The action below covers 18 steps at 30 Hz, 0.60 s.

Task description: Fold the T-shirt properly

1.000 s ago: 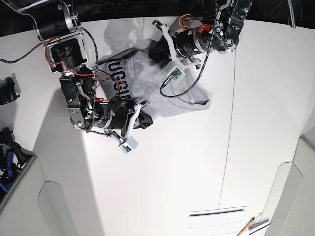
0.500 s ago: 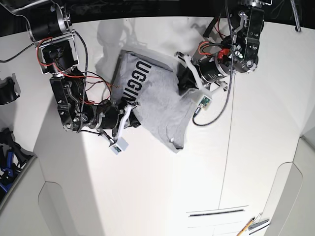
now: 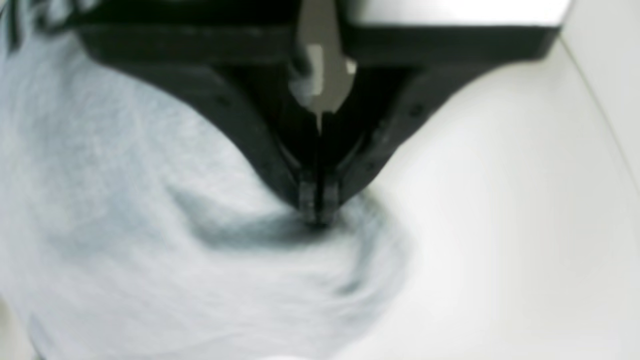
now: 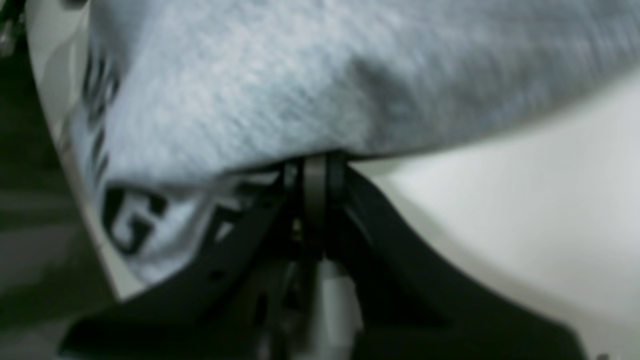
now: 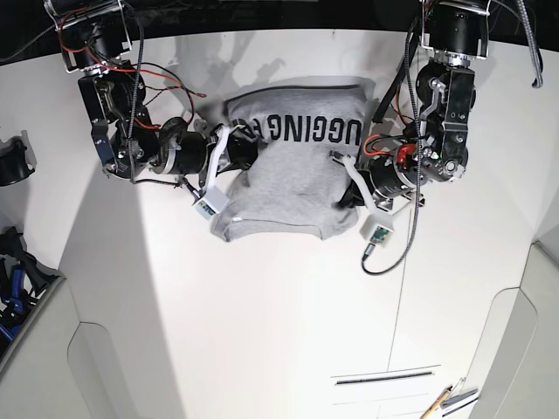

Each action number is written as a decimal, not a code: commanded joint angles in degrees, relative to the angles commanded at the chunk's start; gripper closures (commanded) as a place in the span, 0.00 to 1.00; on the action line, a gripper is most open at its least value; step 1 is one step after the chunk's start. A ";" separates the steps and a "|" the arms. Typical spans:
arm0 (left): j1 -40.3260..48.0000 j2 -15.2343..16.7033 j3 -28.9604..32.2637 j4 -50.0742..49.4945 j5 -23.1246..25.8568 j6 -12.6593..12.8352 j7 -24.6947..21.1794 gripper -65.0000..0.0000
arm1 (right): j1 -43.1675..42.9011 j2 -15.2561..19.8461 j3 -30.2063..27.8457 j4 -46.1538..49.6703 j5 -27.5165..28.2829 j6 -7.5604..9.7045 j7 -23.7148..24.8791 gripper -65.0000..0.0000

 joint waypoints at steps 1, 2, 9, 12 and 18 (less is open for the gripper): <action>0.00 0.00 0.00 0.00 0.00 0.00 0.17 1.00 | 0.13 0.00 0.00 0.44 -0.76 0.00 -0.04 1.00; 0.00 -0.09 0.00 0.13 0.00 -0.02 0.17 1.00 | 0.42 0.00 0.24 0.76 -1.55 -0.02 -0.02 1.00; 3.15 -7.45 -0.20 8.66 -3.13 0.00 2.95 1.00 | -0.35 0.22 9.53 6.58 -2.05 0.00 -6.34 1.00; 8.35 -10.58 -2.05 15.37 -5.27 1.66 3.63 1.00 | -3.04 3.58 12.63 11.67 1.51 0.02 -7.17 1.00; 25.57 -14.60 -9.99 27.80 -5.86 1.60 5.62 1.00 | -14.56 13.70 13.03 22.64 7.04 0.00 -8.15 1.00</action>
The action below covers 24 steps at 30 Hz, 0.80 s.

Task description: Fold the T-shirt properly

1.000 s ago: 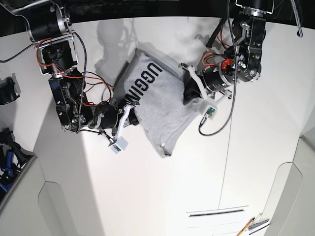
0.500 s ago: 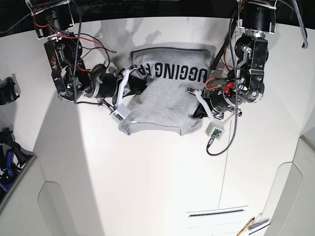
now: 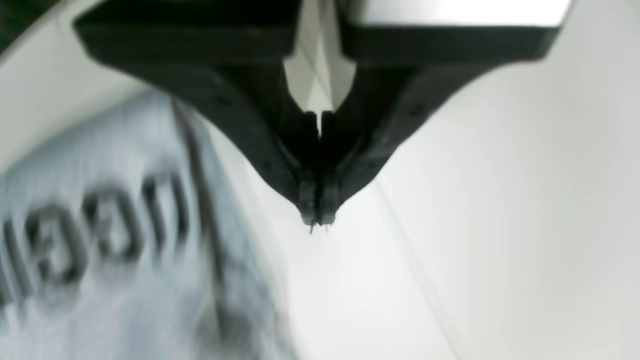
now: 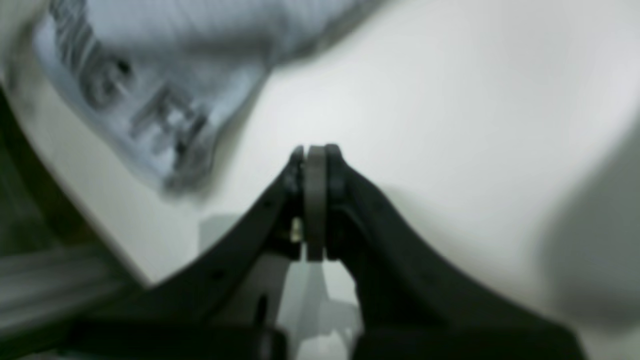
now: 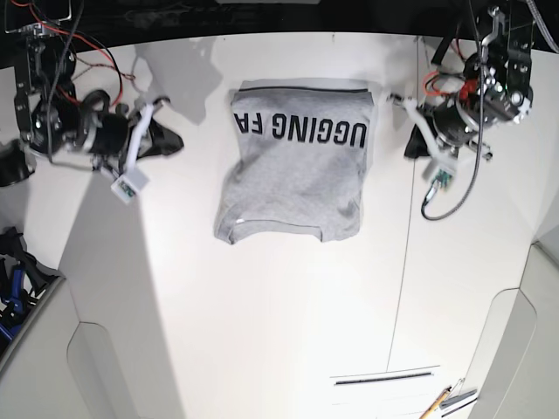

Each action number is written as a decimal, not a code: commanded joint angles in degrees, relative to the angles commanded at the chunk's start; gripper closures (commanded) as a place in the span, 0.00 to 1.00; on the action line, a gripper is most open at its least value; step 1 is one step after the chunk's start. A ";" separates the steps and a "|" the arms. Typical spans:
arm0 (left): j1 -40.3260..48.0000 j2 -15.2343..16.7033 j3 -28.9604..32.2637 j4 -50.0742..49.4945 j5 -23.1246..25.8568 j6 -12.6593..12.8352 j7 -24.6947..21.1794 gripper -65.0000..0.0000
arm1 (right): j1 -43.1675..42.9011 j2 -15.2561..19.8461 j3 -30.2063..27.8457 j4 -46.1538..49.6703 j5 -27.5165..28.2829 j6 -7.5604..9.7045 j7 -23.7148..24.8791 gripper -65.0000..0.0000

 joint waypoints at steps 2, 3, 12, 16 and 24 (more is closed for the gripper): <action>6.99 -1.14 -3.19 4.00 0.02 0.02 0.42 1.00 | -4.48 3.10 0.00 3.08 1.46 0.02 -0.79 1.00; 10.54 -1.33 -4.85 5.75 0.02 0.02 0.39 1.00 | -6.62 4.59 0.00 4.35 1.86 0.02 -0.92 1.00; 38.53 -1.44 -9.81 8.52 2.78 -7.80 -1.09 1.00 | -24.37 13.55 -0.17 6.38 3.48 1.36 -0.85 1.00; 46.56 -1.79 -9.81 3.08 5.75 -7.89 -5.33 1.00 | -30.82 16.55 -0.48 6.29 3.26 1.33 -0.85 1.00; 47.52 -4.48 1.03 -17.59 9.22 -8.33 -18.73 1.00 | -39.85 19.67 -1.29 5.51 1.05 1.31 -0.83 1.00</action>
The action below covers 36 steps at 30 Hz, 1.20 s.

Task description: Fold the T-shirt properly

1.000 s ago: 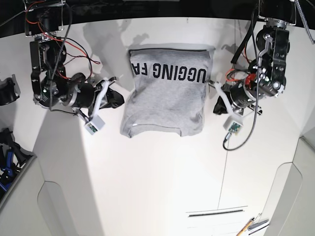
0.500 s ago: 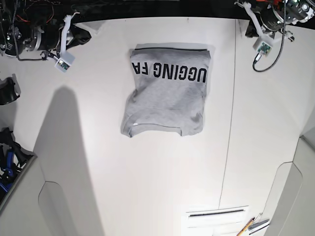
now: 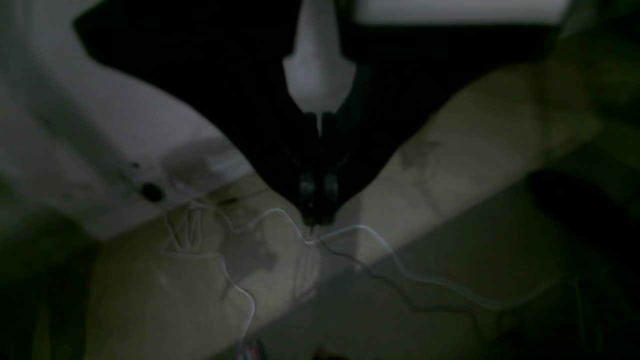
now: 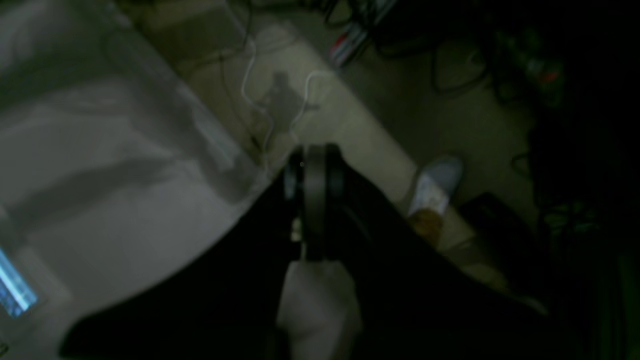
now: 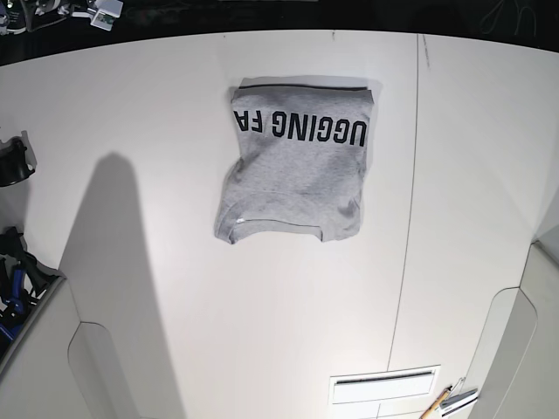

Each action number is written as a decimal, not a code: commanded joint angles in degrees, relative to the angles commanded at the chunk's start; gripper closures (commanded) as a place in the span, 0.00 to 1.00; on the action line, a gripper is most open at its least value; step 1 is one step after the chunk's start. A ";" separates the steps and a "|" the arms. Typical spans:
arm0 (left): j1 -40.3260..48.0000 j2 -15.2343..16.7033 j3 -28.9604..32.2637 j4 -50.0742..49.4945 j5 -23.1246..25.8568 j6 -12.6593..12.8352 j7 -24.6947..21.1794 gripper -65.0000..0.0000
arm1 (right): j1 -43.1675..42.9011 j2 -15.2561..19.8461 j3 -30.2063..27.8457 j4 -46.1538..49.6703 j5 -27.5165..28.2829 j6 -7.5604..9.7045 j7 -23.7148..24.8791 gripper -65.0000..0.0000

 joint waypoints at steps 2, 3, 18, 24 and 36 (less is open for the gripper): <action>-1.09 -0.09 3.50 -4.39 2.14 0.02 -3.30 1.00 | -1.20 -0.04 -1.18 -0.76 -0.87 0.00 0.22 1.00; -2.12 -0.11 5.20 -6.47 2.21 0.02 -3.15 1.00 | -1.42 -0.04 -2.16 -1.33 -1.49 -0.02 0.42 1.00; -14.51 -0.09 21.00 -25.94 2.19 -0.02 -2.91 1.00 | -0.74 -0.04 -22.93 -17.55 -10.99 -0.44 12.44 1.00; -14.69 -0.07 21.05 -25.97 2.16 0.00 -3.32 1.00 | 0.07 -0.07 -23.54 -17.55 -11.72 -0.42 12.46 1.00; -14.84 -0.07 21.05 -25.94 2.16 0.00 -3.32 1.00 | 1.44 -0.07 -23.54 -17.55 -11.69 -0.42 12.48 1.00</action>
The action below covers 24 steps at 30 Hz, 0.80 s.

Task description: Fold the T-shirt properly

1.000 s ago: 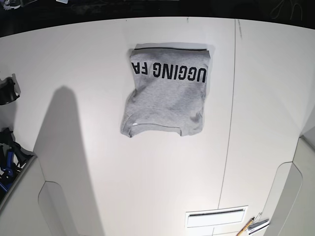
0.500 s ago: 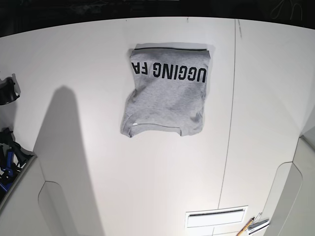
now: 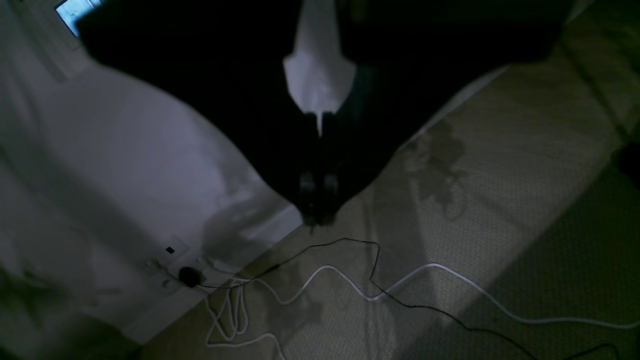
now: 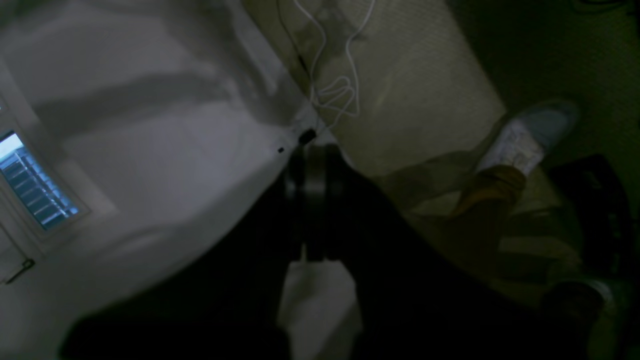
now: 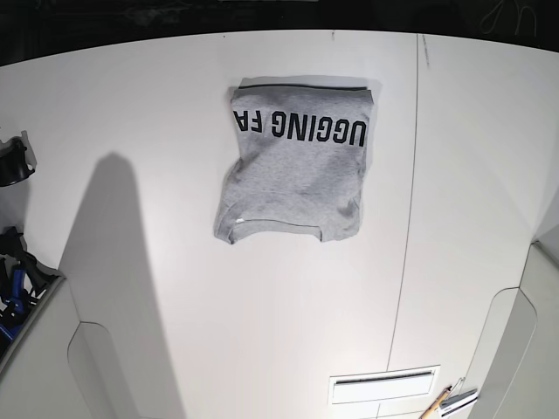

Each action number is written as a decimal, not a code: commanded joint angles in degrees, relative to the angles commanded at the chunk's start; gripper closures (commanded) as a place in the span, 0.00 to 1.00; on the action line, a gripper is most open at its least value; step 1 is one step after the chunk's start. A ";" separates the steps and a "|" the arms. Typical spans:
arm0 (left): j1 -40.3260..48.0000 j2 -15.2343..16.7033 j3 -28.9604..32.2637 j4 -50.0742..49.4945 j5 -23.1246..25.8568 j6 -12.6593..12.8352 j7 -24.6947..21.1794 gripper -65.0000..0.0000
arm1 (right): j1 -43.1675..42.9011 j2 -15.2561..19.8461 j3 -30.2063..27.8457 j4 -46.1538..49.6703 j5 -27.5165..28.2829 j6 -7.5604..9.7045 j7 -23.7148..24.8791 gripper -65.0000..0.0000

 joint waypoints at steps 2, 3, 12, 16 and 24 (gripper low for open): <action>0.00 0.00 0.00 0.00 0.00 0.00 0.00 1.00 | 0.00 0.00 0.00 0.00 0.00 0.00 0.00 1.00; 0.00 0.00 0.00 0.00 0.02 -0.02 0.00 1.00 | 0.00 0.00 0.00 0.00 0.00 0.00 0.00 1.00; -0.17 0.00 0.00 0.00 0.00 -0.02 -0.17 1.00 | 0.02 0.00 0.00 0.00 0.00 0.00 0.02 1.00; -1.29 0.00 0.00 -0.02 0.00 0.00 -0.15 1.00 | 0.00 -0.07 0.00 0.00 -0.02 0.00 0.22 1.00; -1.90 0.17 0.00 -0.07 -0.02 0.00 -0.17 1.00 | 0.02 -0.33 0.00 0.00 -0.04 0.00 0.42 1.00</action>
